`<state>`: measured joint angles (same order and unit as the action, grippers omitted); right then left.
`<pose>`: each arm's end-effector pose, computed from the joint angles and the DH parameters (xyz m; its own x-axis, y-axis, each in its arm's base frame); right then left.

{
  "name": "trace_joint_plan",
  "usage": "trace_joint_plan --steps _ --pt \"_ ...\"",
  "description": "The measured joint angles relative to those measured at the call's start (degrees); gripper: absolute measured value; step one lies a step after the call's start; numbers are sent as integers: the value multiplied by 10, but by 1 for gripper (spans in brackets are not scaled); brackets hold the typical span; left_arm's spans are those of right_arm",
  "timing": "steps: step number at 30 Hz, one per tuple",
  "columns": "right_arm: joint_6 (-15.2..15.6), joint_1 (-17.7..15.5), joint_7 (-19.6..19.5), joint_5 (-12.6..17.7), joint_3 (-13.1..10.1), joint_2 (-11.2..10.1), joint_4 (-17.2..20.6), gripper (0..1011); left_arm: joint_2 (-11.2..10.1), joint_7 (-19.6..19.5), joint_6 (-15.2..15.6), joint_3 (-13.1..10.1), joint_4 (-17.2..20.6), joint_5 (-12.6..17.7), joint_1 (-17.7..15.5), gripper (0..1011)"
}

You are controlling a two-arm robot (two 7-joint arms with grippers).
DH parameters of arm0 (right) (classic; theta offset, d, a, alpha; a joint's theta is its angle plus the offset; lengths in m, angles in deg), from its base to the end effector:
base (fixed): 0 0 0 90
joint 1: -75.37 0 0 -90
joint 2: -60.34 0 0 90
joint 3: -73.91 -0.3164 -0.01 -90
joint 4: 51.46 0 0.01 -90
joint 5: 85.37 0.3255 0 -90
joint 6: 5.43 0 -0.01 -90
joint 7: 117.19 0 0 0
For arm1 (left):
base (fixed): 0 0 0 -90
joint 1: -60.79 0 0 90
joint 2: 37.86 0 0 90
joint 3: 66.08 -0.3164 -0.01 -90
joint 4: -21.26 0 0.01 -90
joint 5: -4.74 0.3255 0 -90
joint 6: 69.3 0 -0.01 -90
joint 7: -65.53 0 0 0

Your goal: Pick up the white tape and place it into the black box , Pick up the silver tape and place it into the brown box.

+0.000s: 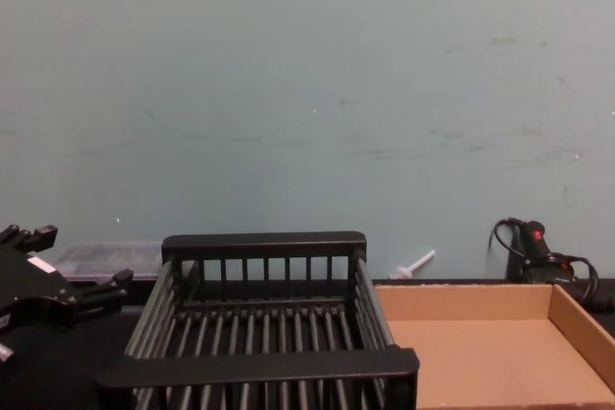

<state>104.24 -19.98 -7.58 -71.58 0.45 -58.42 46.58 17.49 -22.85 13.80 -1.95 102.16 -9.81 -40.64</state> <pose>0.3001 -0.0496 -0.3246 0.6051 -0.7944 0.0527 0.7177 0.5157 -0.4679 0.3781 0.0933 -0.3268 0.2924 0.8802 0.3738 -0.9552 0.2874 0.0705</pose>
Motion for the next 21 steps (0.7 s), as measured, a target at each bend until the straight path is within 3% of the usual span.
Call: trace_joint_plan --steps 14,21 --pt "-24 -9 2 21 -35 -10 34 91 0 0 0 0 0 0 0 1001" --pt "-33 3 -4 26 -52 -13 35 91 0 0 0 0 0 0 0 1001"
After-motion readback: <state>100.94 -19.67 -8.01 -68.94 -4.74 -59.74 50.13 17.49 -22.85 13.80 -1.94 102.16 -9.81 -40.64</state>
